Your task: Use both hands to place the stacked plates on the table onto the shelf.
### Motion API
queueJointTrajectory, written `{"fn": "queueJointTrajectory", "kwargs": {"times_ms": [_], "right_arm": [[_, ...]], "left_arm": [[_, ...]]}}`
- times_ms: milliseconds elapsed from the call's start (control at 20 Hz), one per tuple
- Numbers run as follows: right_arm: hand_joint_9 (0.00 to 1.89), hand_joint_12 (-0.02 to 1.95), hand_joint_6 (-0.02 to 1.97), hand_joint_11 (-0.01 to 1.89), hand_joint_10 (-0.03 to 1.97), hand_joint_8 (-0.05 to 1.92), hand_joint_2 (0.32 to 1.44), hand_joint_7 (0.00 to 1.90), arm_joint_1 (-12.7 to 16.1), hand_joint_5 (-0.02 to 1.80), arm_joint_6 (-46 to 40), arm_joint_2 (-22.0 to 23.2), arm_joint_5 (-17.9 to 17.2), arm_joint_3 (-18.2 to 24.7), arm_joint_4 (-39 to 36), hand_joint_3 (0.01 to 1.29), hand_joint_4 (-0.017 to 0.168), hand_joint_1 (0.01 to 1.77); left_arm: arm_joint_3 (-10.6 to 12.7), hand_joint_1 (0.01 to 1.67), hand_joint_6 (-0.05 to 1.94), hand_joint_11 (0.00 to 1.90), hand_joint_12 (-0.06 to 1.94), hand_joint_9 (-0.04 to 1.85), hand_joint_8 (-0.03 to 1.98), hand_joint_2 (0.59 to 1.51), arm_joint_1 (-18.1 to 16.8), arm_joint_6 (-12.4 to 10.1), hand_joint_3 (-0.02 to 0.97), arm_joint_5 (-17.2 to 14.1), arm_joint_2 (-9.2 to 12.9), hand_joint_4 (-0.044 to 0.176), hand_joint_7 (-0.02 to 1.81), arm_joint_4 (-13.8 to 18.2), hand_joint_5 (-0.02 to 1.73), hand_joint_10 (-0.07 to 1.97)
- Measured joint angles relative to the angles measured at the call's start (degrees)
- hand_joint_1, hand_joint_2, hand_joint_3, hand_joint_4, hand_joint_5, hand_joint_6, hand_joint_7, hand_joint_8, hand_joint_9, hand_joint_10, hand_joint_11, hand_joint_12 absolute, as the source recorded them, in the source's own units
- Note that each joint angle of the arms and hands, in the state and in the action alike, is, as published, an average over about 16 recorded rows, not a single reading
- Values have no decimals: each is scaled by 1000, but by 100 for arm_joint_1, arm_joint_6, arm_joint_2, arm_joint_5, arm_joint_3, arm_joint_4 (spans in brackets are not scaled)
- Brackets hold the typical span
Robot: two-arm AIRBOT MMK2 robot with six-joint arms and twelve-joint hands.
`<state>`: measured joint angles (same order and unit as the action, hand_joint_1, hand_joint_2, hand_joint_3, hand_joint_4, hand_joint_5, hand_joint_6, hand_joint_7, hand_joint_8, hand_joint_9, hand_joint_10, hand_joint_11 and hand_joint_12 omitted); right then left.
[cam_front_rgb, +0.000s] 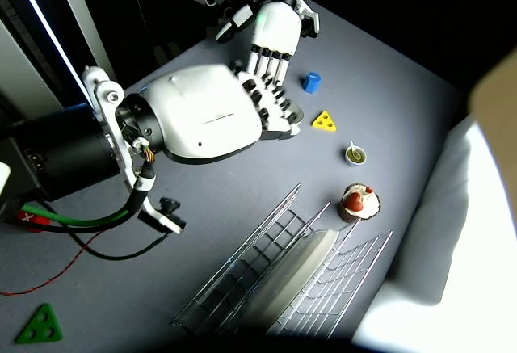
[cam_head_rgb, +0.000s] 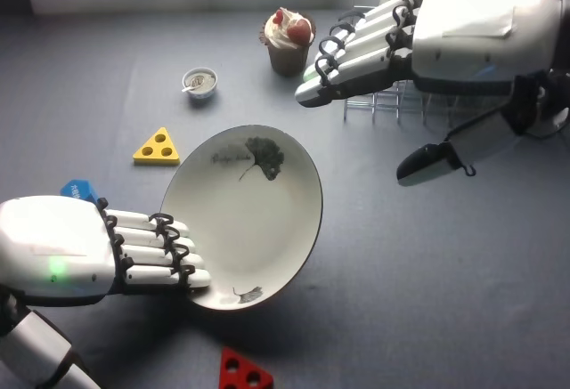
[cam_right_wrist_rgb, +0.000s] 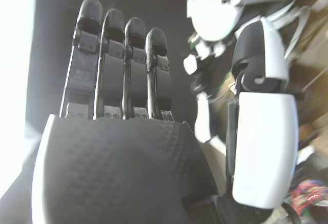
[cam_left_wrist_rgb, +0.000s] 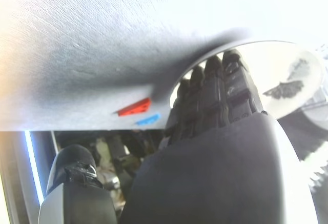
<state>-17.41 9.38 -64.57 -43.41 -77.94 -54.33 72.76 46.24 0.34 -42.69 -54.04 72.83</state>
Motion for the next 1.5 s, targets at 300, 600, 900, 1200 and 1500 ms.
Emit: {"fn": "queueJointTrajectory", "kwargs": {"times_ms": [300, 600, 900, 1200, 1500], "right_arm": [[455, 17, 30, 493, 19, 15, 923, 449, -310, 409, 1472, -68, 78, 335, 363, 17, 3, 891], [422, 17, 31, 456, 20, 15, 893, 412, -606, 354, 2566, -159, 121, 604, 713, 18, 4, 958], [375, 18, 31, 415, 20, 15, 871, 355, -861, 304, 3051, -338, 132, 699, 717, 18, 4, 1071], [330, 18, 30, 384, 20, 15, 868, 296, -1045, 284, 3306, -665, 160, 552, 733, 18, 4, 1178], [350, 29, 30, 416, 20, 15, 879, 308, -1170, 329, 3539, -1063, 186, 302, 879, 18, 4, 1238]], "left_arm": [[15, 106, -20, 61, -15, 72, -14, 944, 0, -1, 4, -13, -4, -9, 64, 3, 37, -20], [42, 113, -20, 61, -15, 74, -15, 942, 3, -1, 4, -35, -9, -9, 63, 5, 38, -20], [91, 115, -21, 62, -15, 75, -15, 941, 8, -2, 3, -74, -22, -9, 62, 3, 39, -19], [130, 116, -21, 69, -15, 81, -14, 938, 12, -2, 4, -112, -33, -9, 65, -5, 42, -19], [147, 120, -20, 81, -15, 93, -14, 934, 13, -2, 3, -133, -40, -9, 72, -19, 50, -19]]}}
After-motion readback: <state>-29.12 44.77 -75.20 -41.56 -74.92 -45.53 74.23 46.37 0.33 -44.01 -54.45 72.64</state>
